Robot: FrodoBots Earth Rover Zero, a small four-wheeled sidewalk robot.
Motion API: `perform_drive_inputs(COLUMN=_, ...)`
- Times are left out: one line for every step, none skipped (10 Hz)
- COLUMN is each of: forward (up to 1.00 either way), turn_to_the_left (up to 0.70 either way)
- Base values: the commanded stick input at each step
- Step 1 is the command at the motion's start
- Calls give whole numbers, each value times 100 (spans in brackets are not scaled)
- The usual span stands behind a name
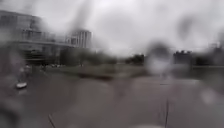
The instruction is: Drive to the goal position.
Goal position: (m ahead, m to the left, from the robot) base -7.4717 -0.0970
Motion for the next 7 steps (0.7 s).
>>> perform_drive_inputs(forward=100, turn_to_the_left=40)
perform_drive_inputs(forward=100, turn_to_the_left=39)
perform_drive_inputs(forward=100, turn_to_the_left=3)
perform_drive_inputs(forward=100, turn_to_the_left=3)
perform_drive_inputs(forward=100, turn_to_the_left=3)
perform_drive_inputs(forward=100, turn_to_the_left=3)
perform_drive_inputs(forward=100, turn_to_the_left=3)
